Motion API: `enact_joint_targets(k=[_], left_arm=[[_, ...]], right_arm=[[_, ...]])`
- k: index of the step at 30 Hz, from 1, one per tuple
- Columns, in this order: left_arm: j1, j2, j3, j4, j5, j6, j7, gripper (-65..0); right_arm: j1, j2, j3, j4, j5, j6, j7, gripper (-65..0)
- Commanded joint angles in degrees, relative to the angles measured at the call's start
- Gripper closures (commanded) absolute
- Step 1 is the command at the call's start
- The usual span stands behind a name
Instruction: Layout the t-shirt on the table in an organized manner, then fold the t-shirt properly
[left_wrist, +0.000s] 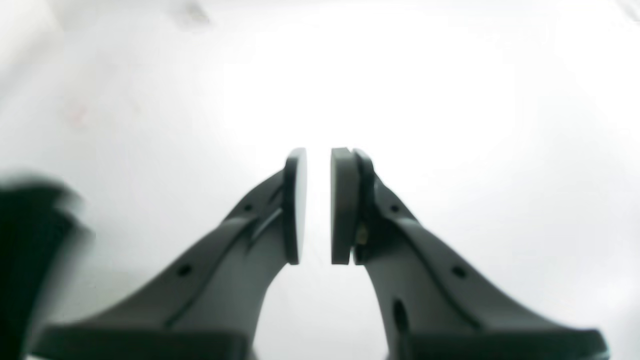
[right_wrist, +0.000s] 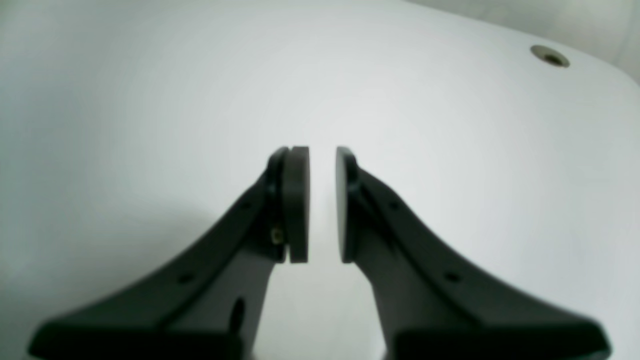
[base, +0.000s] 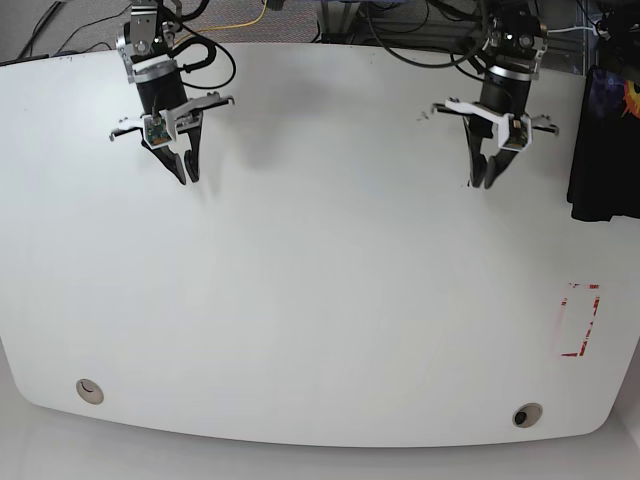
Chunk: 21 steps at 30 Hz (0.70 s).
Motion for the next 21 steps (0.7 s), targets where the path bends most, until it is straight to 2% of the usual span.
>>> enact_joint_targets(k=[1, 6, 10, 14, 21], left_arm=[[4.5, 0.1, 0.7, 2.6, -1.1, -0.1, -3.7, -6.8], [13.1, 0.1, 1.9, 3.5, -1.1, -0.1, -4.5, -6.8], [20.9, 0.1, 2.0, 4.9, -1.1, 0.0, -4.5, -6.0], [27.8, 0.1, 2.0, 5.9, -1.2, 0.0, -4.5, -2.8], [37.3, 0.1, 1.9, 5.3, -1.2, 0.0, -4.4, -2.4]], right_arm=[[-5.4, 0.6, 1.2, 1.9, 1.7, -0.5, 1.8, -8.7], [-11.7, 0.4, 2.2, 2.1, 5.2, -0.4, 2.1, -8.7], [-18.5, 0.5, 2.5, 2.2, 7.6, -0.4, 5.2, -8.7], [-24.3, 0.5, 2.3, 2.3, 7.6, -0.4, 6.7, -8.7], [-32.3, 0.4, 2.0, 1.8, 7.7, -0.4, 6.7, -8.7]])
